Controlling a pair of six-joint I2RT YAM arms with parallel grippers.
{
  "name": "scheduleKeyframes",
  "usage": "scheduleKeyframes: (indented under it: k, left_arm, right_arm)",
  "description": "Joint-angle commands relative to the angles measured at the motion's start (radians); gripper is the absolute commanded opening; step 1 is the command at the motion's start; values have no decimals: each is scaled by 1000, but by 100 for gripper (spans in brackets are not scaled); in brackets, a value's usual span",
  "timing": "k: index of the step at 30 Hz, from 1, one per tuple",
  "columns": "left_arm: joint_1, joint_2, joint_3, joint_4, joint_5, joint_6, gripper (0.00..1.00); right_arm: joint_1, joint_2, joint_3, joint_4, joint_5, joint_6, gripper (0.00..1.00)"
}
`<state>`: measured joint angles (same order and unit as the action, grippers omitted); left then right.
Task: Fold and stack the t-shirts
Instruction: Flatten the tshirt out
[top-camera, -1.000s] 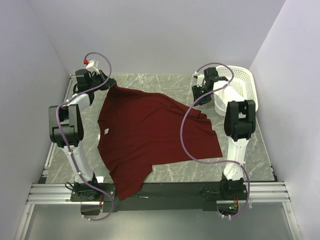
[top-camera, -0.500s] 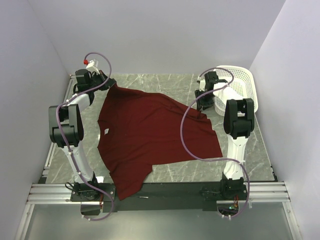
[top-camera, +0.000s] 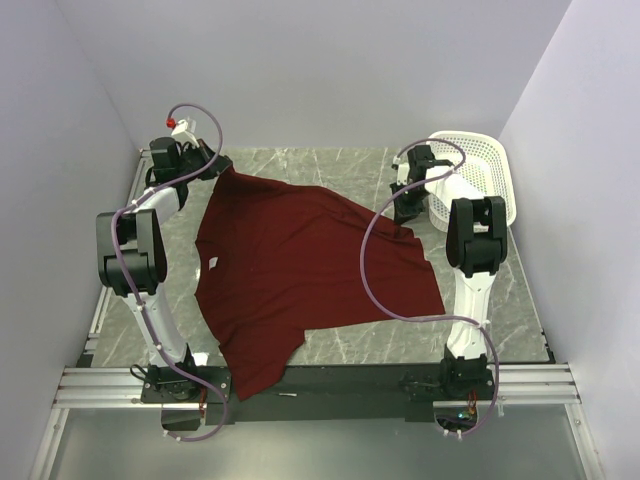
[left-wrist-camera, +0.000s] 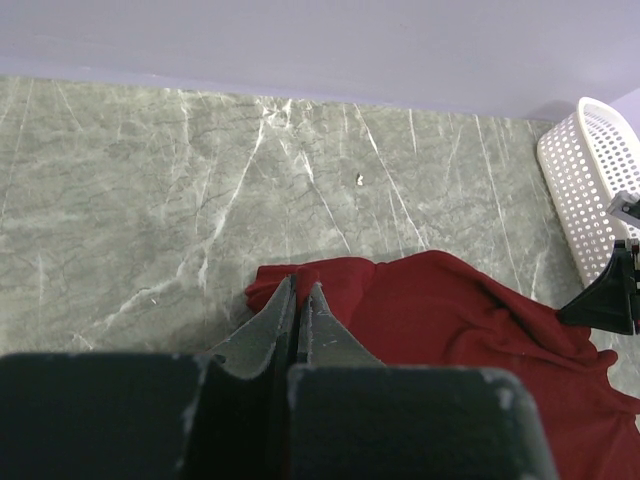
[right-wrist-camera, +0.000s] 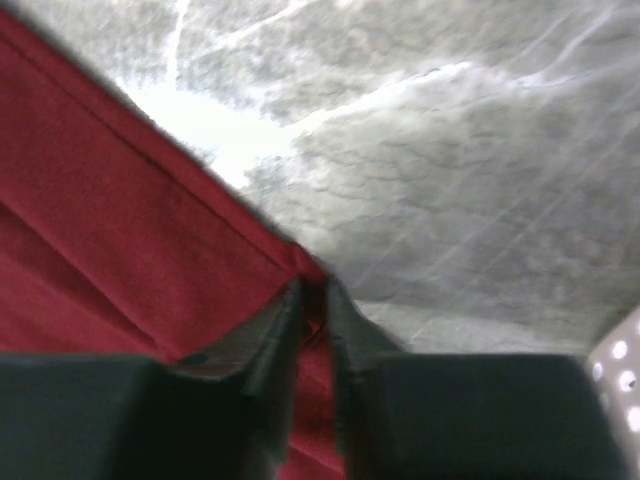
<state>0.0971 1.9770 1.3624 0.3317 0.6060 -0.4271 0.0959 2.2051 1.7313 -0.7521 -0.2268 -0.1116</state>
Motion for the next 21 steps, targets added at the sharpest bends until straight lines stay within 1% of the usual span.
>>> scheduleKeyframes:
  k: [1,2,3,4,12,21]
  left_arm:
    - [4,-56,-2,40,23,21,1]
    - [4,-59,-3,40,23,21,1]
    - [6,-61,-5,40,21,24,1]
    - [6,-61,-5,38,21,24,1]
    - [6,-66,-3,40,23,24,1]
    - [6,-75,-2,36,26,31,1]
  right_arm:
    - [8,-4,13,-41,-54,20,17]
    - [8,-5,19,-43,-60,20,12]
    - [8,-10,24,-41,-66,18,4]
    - [8,-15,39,-41,-69,18,0]
    - [7,-111,106,-21,-91,3,0]
    - [7,-208,71,20,-131,-40,0]
